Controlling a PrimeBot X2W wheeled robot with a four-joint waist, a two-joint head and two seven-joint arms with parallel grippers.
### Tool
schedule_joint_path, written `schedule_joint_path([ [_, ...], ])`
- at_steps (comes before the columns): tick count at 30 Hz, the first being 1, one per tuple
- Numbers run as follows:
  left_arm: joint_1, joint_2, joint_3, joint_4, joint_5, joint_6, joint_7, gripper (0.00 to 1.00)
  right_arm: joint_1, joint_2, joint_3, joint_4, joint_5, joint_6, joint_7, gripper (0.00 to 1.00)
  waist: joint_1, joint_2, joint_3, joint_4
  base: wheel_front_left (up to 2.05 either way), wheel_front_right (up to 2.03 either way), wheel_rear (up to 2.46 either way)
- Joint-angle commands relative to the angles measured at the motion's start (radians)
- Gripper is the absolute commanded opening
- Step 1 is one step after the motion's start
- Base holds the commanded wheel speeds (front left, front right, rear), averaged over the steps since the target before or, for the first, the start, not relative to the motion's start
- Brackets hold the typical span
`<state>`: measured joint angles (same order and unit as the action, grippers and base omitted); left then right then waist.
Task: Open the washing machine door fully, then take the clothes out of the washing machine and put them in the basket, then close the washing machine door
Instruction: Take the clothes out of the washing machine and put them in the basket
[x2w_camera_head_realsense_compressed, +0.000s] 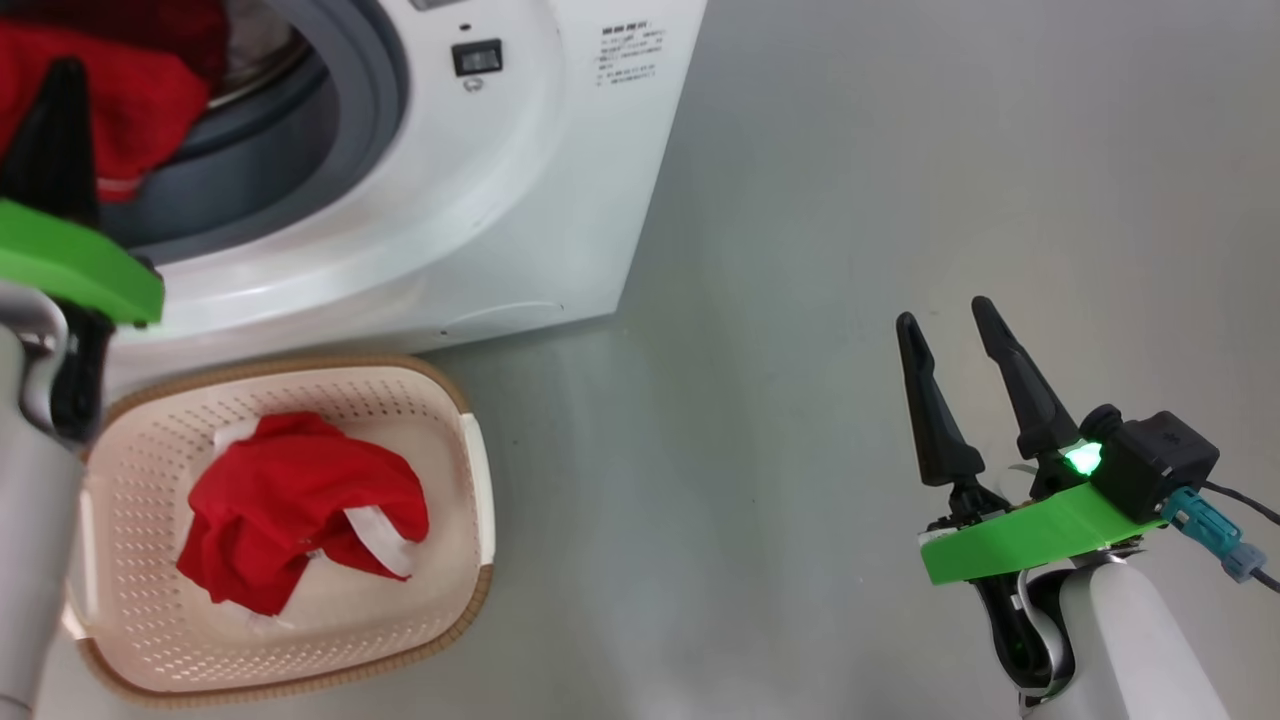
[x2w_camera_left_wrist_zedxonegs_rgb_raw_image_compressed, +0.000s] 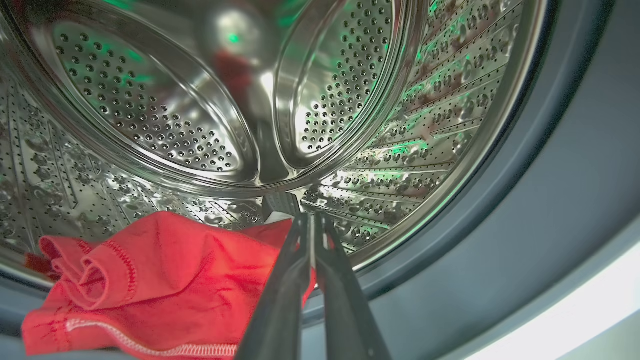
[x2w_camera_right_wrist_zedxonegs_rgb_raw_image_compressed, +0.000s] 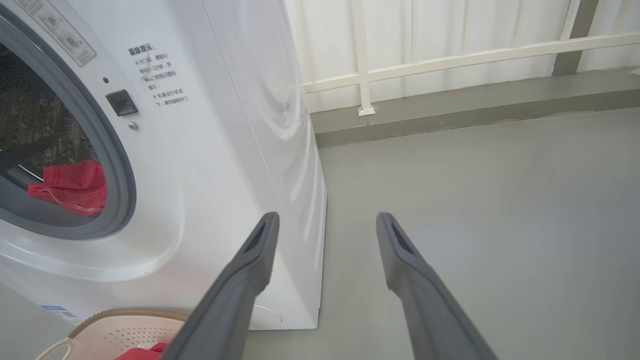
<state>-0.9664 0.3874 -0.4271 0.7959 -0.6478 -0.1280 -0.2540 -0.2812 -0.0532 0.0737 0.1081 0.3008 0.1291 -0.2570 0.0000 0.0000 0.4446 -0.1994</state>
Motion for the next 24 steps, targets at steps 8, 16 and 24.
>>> schedule_joint_path([
  [8, 0.161, 0.012, 0.146, -0.125, 0.067, -0.002, -0.008, 0.11, 0.067, 0.003, -0.005, -0.015, -0.024, 0.002, -0.005, 1.00, 0.0000, 0.0000, -0.067, 0.026, 0.00, 0.00, 0.00],
  [16, 0.323, -0.016, 0.239, -0.229, 0.112, -0.003, -0.008, 0.36, 0.098, 0.003, -0.027, -0.017, -0.044, 0.002, -0.005, 1.00, 0.0000, 0.0000, -0.099, 0.048, 0.00, 0.00, 0.00],
  [24, 0.474, -0.024, 0.315, -0.316, 0.134, -0.003, -0.008, 1.00, 0.106, 0.003, -0.035, -0.020, -0.058, 0.002, -0.005, 1.00, 0.0000, 0.0000, -0.103, 0.067, 0.00, 0.00, 0.00],
])
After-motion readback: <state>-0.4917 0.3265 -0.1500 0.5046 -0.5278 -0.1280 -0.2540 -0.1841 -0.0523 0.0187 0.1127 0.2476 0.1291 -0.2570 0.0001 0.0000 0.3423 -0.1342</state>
